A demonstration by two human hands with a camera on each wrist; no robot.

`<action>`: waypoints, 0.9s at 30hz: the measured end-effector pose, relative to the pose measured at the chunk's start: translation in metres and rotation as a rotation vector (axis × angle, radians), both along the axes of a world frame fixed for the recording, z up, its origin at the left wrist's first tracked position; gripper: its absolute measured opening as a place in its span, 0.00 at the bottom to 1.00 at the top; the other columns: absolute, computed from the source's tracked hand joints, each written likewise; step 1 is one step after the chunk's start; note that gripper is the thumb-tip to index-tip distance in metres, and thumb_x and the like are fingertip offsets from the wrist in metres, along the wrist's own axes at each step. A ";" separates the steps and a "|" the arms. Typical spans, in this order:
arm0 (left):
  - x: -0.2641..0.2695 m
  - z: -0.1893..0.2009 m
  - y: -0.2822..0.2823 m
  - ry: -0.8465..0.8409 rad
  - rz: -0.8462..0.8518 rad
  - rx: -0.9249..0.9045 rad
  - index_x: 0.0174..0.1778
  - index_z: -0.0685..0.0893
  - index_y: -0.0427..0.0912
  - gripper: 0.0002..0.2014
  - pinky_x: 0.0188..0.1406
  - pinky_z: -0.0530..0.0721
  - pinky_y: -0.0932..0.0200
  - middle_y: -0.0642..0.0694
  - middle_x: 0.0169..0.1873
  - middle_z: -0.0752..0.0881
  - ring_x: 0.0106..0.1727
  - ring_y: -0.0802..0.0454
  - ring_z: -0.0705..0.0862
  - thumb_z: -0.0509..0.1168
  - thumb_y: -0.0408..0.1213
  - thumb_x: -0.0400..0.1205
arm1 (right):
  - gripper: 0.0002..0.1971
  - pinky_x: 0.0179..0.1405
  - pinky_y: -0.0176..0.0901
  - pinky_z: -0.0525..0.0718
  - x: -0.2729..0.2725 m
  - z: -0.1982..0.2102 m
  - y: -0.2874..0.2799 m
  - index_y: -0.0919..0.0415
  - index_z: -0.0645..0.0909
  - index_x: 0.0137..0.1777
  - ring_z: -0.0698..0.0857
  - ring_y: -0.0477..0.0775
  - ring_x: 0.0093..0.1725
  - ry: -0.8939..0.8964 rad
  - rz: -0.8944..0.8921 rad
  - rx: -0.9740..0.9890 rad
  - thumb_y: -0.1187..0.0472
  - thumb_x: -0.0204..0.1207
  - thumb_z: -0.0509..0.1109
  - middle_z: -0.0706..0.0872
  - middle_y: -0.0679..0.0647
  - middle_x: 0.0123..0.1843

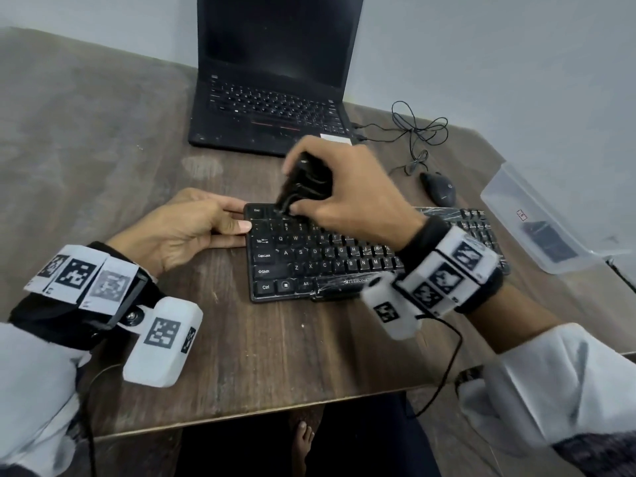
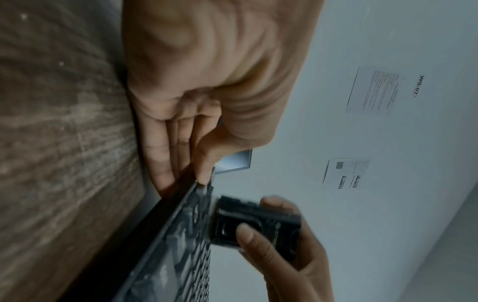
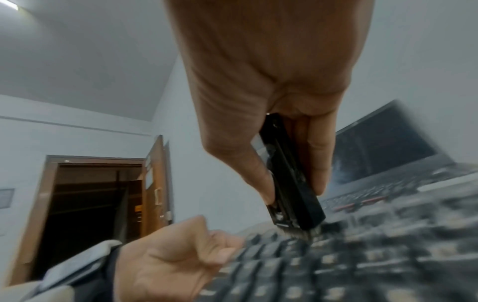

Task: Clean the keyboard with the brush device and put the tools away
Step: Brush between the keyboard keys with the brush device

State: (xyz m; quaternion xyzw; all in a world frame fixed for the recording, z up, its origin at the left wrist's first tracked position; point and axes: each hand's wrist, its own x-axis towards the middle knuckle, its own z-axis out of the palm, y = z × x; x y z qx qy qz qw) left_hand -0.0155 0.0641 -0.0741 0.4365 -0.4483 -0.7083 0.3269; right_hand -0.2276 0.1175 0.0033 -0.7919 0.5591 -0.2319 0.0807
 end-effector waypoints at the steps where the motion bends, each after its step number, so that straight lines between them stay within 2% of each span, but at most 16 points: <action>1: -0.001 0.000 0.000 -0.007 -0.005 -0.002 0.53 0.90 0.30 0.16 0.42 0.93 0.59 0.37 0.45 0.94 0.47 0.48 0.94 0.64 0.11 0.77 | 0.20 0.54 0.37 0.91 -0.013 0.001 0.004 0.51 0.85 0.59 0.90 0.41 0.52 0.003 -0.058 -0.008 0.63 0.69 0.84 0.91 0.42 0.51; 4: -0.002 -0.002 -0.001 -0.016 -0.011 -0.005 0.53 0.90 0.30 0.16 0.41 0.93 0.59 0.37 0.46 0.94 0.47 0.48 0.94 0.64 0.11 0.77 | 0.20 0.52 0.30 0.88 -0.023 -0.001 0.010 0.50 0.85 0.59 0.89 0.37 0.51 -0.017 -0.129 -0.017 0.62 0.70 0.85 0.90 0.40 0.50; 7: -0.002 -0.001 0.000 -0.019 -0.002 -0.005 0.51 0.89 0.30 0.16 0.39 0.92 0.59 0.38 0.42 0.93 0.44 0.49 0.93 0.63 0.10 0.77 | 0.19 0.52 0.43 0.91 0.010 -0.008 0.001 0.53 0.85 0.58 0.91 0.44 0.50 -0.032 0.018 -0.020 0.62 0.68 0.83 0.92 0.44 0.49; 10: -0.001 -0.001 0.000 -0.014 0.015 -0.012 0.48 0.89 0.31 0.18 0.37 0.92 0.60 0.41 0.37 0.93 0.41 0.51 0.93 0.60 0.09 0.76 | 0.18 0.46 0.52 0.89 0.037 -0.009 -0.008 0.55 0.85 0.56 0.90 0.51 0.45 -0.010 0.115 -0.031 0.62 0.65 0.81 0.91 0.46 0.44; 13: -0.001 0.000 0.000 -0.002 0.012 -0.003 0.48 0.89 0.31 0.17 0.36 0.92 0.61 0.40 0.38 0.94 0.39 0.51 0.94 0.61 0.09 0.76 | 0.19 0.50 0.43 0.91 0.013 -0.005 -0.004 0.54 0.85 0.58 0.91 0.45 0.49 -0.003 0.085 -0.015 0.63 0.68 0.83 0.91 0.44 0.49; 16: -0.002 -0.001 -0.001 -0.014 0.008 0.006 0.48 0.90 0.31 0.16 0.38 0.92 0.60 0.39 0.41 0.94 0.42 0.50 0.95 0.63 0.10 0.76 | 0.20 0.56 0.34 0.91 -0.044 -0.002 0.010 0.51 0.85 0.60 0.88 0.34 0.53 0.027 -0.060 0.002 0.63 0.71 0.85 0.90 0.40 0.52; 20: -0.004 -0.001 -0.001 -0.019 -0.003 0.006 0.43 0.92 0.33 0.16 0.37 0.92 0.61 0.39 0.42 0.94 0.43 0.50 0.95 0.65 0.11 0.76 | 0.22 0.55 0.27 0.88 -0.094 0.002 0.023 0.45 0.83 0.59 0.86 0.30 0.52 0.004 -0.214 -0.002 0.61 0.71 0.87 0.89 0.39 0.53; 23: -0.003 0.000 0.000 -0.019 -0.012 -0.001 0.41 0.94 0.33 0.17 0.37 0.92 0.61 0.39 0.41 0.94 0.42 0.50 0.95 0.64 0.11 0.76 | 0.21 0.57 0.29 0.89 -0.076 0.002 0.019 0.49 0.86 0.59 0.87 0.31 0.52 -0.044 -0.157 0.033 0.61 0.69 0.88 0.89 0.38 0.54; 25: -0.002 0.001 0.000 -0.027 -0.012 -0.008 0.46 0.92 0.32 0.16 0.39 0.92 0.60 0.39 0.41 0.94 0.43 0.50 0.94 0.64 0.11 0.77 | 0.20 0.59 0.34 0.89 -0.043 -0.002 0.010 0.53 0.88 0.58 0.90 0.35 0.54 -0.081 -0.031 0.041 0.63 0.68 0.88 0.91 0.40 0.53; 27: -0.002 0.000 0.001 -0.032 -0.008 -0.007 0.48 0.90 0.32 0.17 0.38 0.92 0.60 0.40 0.38 0.94 0.40 0.51 0.94 0.62 0.10 0.77 | 0.19 0.58 0.40 0.90 -0.006 -0.004 0.000 0.54 0.88 0.57 0.91 0.39 0.53 -0.082 0.108 0.039 0.64 0.66 0.87 0.92 0.42 0.51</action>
